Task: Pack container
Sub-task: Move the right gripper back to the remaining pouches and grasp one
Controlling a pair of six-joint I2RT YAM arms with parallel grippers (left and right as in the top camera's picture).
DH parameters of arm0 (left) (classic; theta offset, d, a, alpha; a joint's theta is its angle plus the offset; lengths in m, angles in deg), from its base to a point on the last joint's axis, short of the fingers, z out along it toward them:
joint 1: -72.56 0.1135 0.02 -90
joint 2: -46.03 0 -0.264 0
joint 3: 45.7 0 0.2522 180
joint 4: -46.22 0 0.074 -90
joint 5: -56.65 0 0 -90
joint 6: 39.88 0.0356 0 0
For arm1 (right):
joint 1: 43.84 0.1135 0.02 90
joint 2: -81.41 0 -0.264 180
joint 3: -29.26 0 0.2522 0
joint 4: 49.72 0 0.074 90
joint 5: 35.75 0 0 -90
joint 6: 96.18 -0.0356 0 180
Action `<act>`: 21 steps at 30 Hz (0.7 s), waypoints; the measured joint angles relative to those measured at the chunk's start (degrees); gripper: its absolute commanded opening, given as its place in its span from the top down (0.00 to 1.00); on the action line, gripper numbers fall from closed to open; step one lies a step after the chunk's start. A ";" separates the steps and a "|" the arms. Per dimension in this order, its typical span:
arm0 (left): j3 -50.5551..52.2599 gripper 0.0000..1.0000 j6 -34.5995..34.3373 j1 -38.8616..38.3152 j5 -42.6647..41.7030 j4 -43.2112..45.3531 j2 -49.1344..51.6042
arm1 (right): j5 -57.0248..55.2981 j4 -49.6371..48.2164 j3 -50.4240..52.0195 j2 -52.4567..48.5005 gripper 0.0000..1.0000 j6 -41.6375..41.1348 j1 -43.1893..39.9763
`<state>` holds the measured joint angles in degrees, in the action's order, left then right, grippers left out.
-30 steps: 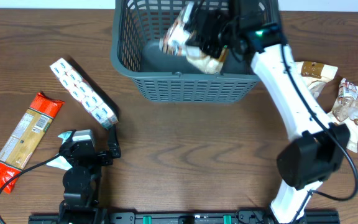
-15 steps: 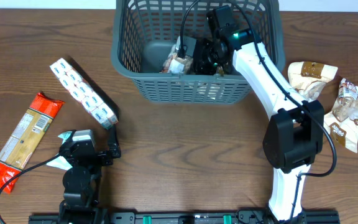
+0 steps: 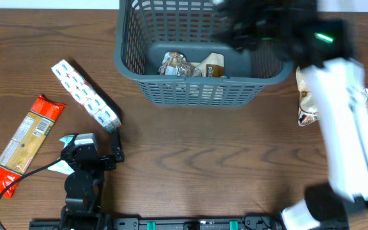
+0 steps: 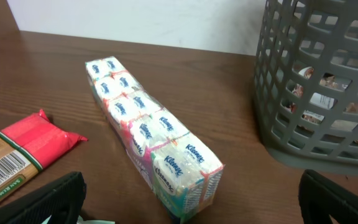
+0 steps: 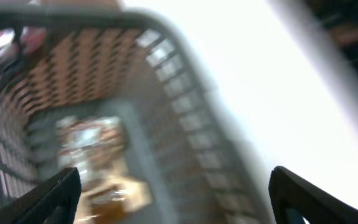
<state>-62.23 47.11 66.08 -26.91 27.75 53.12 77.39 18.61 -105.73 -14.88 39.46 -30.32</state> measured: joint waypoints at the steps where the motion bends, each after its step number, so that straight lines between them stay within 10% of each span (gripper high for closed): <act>1: -0.02 0.02 0.00 0.00 0.00 0.00 0.00 | -0.57 -1.05 -0.72 3.78 0.13 -0.87 -1.99; 10: -0.04 0.01 0.00 0.00 0.00 -0.09 0.00 | -22.67 -0.37 -2.64 13.70 0.04 -30.97 -19.71; 21: -0.07 0.01 0.00 0.00 0.00 -0.15 0.00 | -28.48 15.69 3.56 -8.79 0.01 -49.90 -31.69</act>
<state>-62.29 47.11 66.08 -26.91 27.60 53.12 48.91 34.30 -102.17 -23.67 -10.44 -62.01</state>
